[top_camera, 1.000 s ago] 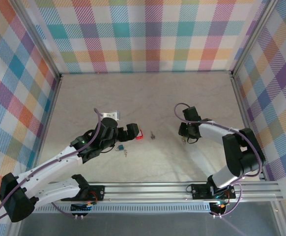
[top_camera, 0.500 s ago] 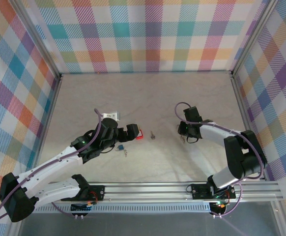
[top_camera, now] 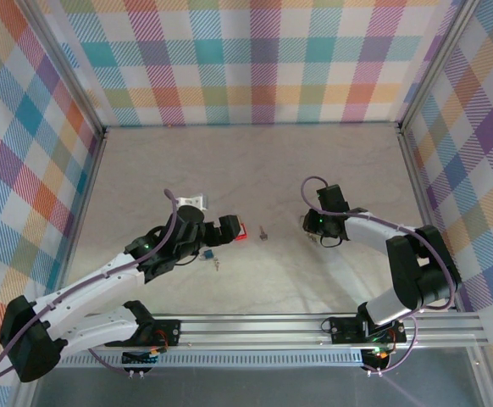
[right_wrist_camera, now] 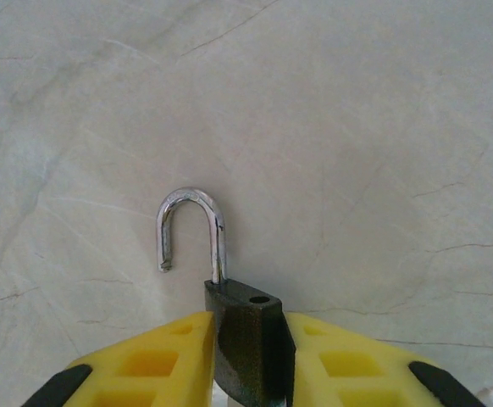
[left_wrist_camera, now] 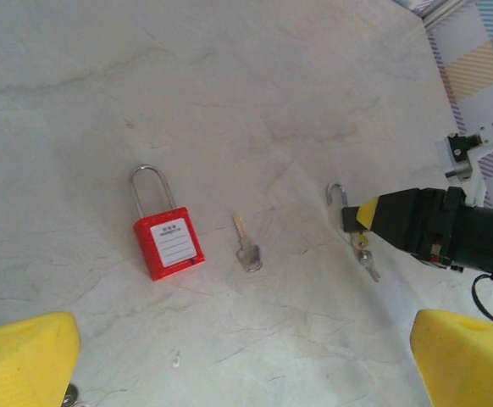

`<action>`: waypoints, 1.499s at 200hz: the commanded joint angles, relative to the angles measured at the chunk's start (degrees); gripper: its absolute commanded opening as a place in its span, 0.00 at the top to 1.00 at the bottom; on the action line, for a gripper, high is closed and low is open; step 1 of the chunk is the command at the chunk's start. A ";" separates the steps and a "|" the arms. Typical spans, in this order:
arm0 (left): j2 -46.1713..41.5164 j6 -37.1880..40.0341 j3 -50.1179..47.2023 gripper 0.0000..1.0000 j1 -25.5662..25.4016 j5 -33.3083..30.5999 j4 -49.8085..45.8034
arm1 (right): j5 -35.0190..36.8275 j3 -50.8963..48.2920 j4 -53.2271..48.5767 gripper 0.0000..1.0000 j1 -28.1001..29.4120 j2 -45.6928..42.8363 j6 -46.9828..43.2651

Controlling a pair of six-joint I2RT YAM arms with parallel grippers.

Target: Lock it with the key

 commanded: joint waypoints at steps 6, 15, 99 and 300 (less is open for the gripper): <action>4.01 -2.06 -0.53 0.00 -0.76 2.69 4.33 | -2.40 -0.88 2.18 0.71 0.16 -0.04 0.17; 5.19 -2.71 -0.46 0.00 -0.80 3.46 5.54 | -2.61 -0.87 2.25 0.71 0.13 0.09 0.27; 9.48 -3.58 2.50 0.00 -2.13 5.47 8.61 | -3.29 -1.57 4.03 0.52 0.16 1.34 0.93; 6.55 -1.74 3.39 0.00 -3.09 2.71 5.24 | 3.14 4.03 -6.57 0.51 4.21 7.05 0.82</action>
